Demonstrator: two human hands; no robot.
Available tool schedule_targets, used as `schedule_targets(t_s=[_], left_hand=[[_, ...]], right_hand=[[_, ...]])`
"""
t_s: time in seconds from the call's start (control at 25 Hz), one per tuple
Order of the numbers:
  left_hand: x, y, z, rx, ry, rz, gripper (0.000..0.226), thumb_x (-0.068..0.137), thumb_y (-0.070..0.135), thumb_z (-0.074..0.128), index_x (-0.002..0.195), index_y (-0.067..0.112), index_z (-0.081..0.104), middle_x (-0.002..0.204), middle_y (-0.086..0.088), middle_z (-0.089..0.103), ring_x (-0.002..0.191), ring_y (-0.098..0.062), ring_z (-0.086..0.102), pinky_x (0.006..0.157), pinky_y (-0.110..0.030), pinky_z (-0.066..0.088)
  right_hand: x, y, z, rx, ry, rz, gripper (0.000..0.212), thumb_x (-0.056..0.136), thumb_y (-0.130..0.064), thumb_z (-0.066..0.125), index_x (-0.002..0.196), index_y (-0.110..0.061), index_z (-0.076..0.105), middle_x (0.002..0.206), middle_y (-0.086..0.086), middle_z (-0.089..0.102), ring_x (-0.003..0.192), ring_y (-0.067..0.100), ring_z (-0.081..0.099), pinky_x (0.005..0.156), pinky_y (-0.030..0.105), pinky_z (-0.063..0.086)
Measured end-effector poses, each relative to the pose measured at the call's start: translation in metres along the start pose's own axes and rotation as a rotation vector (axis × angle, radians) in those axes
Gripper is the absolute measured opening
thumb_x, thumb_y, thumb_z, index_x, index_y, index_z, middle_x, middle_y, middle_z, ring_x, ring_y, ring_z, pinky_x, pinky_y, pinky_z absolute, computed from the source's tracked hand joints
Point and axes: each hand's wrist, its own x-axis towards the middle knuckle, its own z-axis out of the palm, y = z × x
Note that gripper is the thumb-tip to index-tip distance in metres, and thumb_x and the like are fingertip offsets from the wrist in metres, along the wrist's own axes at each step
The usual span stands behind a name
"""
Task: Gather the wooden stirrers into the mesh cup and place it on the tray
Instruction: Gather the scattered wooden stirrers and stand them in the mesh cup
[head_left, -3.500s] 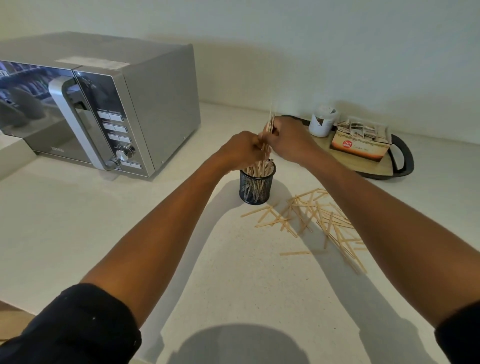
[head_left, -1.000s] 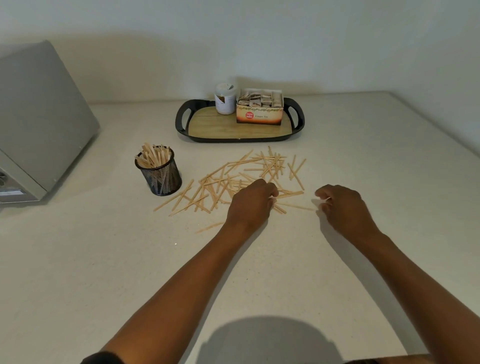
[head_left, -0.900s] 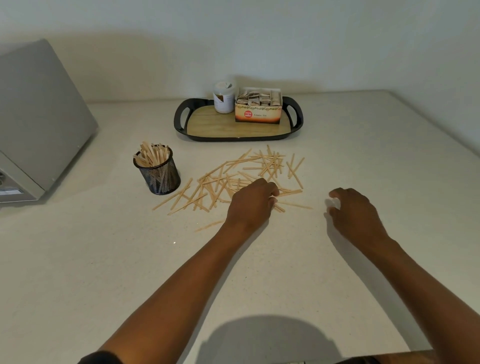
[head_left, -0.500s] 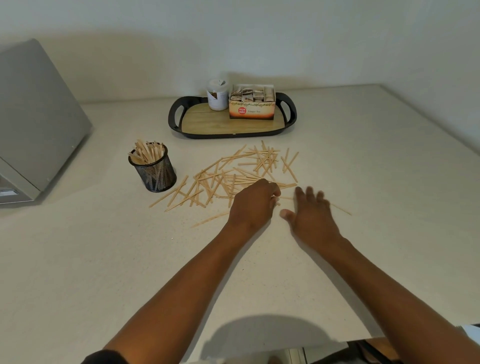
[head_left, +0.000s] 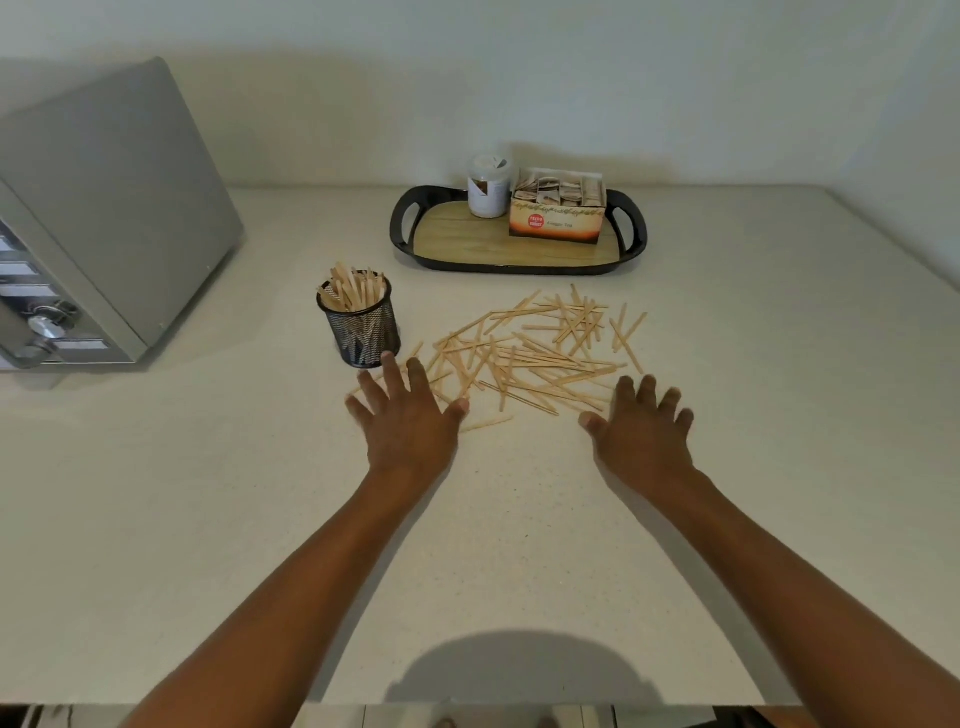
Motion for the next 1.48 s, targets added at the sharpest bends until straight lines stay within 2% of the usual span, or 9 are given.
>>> schedule_targets(t_s=[0.24, 0.48, 0.56, 0.68, 0.8, 0.96, 1.12, 1.32, 1.48], left_hand=[[0.015, 0.020, 0.008, -0.077, -0.096, 0.032, 0.076, 0.096, 0.062, 0.023, 0.154, 0.013, 0.012, 0.162, -0.018, 0.001, 0.148, -0.039, -0.005, 0.115, -0.061, -0.003], [0.028, 0.029, -0.003, -0.345, 0.057, 0.270, 0.052, 0.100, 0.032, 0.047, 0.147, 0.015, 0.033, 0.158, -0.011, 0.026, 0.145, -0.028, 0.025, 0.113, -0.044, 0.031], [0.029, 0.024, -0.008, -0.215, 0.107, 0.379, 0.063, 0.092, 0.046, 0.055, 0.145, 0.018, 0.038, 0.154, -0.008, 0.035, 0.142, -0.028, 0.031, 0.113, -0.047, 0.032], [0.021, 0.029, 0.000, -0.069, 0.012, 0.445, 0.092, 0.077, 0.071, 0.056, 0.149, 0.023, 0.025, 0.159, -0.006, 0.024, 0.147, -0.030, 0.018, 0.115, -0.056, 0.022], [0.029, 0.039, 0.012, -0.077, -0.033, 0.400, 0.100, 0.075, 0.073, 0.056, 0.151, 0.022, 0.016, 0.161, -0.006, 0.015, 0.149, -0.031, 0.008, 0.117, -0.059, 0.013], [0.054, 0.049, 0.015, -0.087, -0.016, 0.347, 0.098, 0.075, 0.071, 0.057, 0.149, 0.018, 0.021, 0.159, -0.009, 0.020, 0.148, -0.033, 0.013, 0.117, -0.058, 0.015], [0.077, 0.053, 0.015, -0.067, 0.018, 0.313, 0.093, 0.076, 0.068, 0.059, 0.147, 0.017, 0.027, 0.157, -0.009, 0.026, 0.145, -0.031, 0.021, 0.115, -0.056, 0.020], [0.086, 0.062, 0.015, -0.072, 0.047, 0.282, 0.074, 0.086, 0.059, 0.053, 0.145, 0.017, 0.034, 0.153, -0.007, 0.034, 0.141, -0.029, 0.030, 0.113, -0.055, 0.023], [0.095, 0.048, 0.002, -0.090, 0.081, 0.392, 0.045, 0.095, 0.032, 0.050, 0.139, 0.023, 0.045, 0.144, -0.002, 0.048, 0.132, -0.023, 0.042, 0.104, -0.048, 0.033]], right_hand=[[0.015, -0.043, 0.004, 0.055, -0.001, -0.082, 0.076, 0.101, -0.053, 0.030, 0.153, -0.001, 0.013, 0.160, 0.029, 0.012, 0.148, 0.045, 0.009, 0.119, 0.056, 0.012], [0.050, -0.053, -0.020, 0.308, 0.092, -0.361, 0.052, 0.095, -0.014, 0.057, 0.143, -0.003, 0.040, 0.137, 0.018, 0.052, 0.125, 0.031, 0.051, 0.102, 0.042, 0.046], [0.078, -0.057, -0.033, 0.256, 0.094, -0.426, 0.046, 0.094, -0.007, 0.053, 0.140, -0.006, 0.048, 0.134, 0.016, 0.057, 0.123, 0.030, 0.053, 0.101, 0.038, 0.044], [0.123, -0.078, -0.045, 0.147, 0.032, -0.575, 0.043, 0.096, -0.009, 0.051, 0.138, -0.008, 0.052, 0.137, 0.014, 0.056, 0.126, 0.029, 0.051, 0.104, 0.039, 0.042], [0.156, -0.101, -0.046, 0.062, -0.086, -0.616, 0.042, 0.098, -0.012, 0.049, 0.140, -0.011, 0.049, 0.143, 0.010, 0.050, 0.132, 0.027, 0.046, 0.109, 0.041, 0.038], [0.166, -0.107, -0.041, -0.076, -0.100, -0.636, 0.018, 0.088, -0.002, 0.049, 0.099, -0.014, 0.058, 0.107, 0.006, 0.056, 0.102, 0.029, 0.057, 0.089, 0.044, 0.050], [0.142, -0.094, -0.038, -0.126, 0.025, -0.749, 0.016, 0.091, -0.014, 0.051, 0.101, -0.013, 0.064, 0.100, 0.010, 0.057, 0.089, 0.024, 0.056, 0.079, 0.041, 0.052], [0.110, -0.072, -0.041, -0.032, -0.060, -0.748, 0.021, 0.095, -0.026, 0.054, 0.108, -0.016, 0.067, 0.102, 0.006, 0.058, 0.094, 0.024, 0.058, 0.082, 0.044, 0.052], [0.106, -0.067, -0.051, -0.016, -0.178, -0.599, 0.059, 0.084, -0.058, 0.063, 0.122, -0.013, 0.058, 0.118, 0.007, 0.057, 0.109, 0.025, 0.054, 0.093, 0.047, 0.048]])
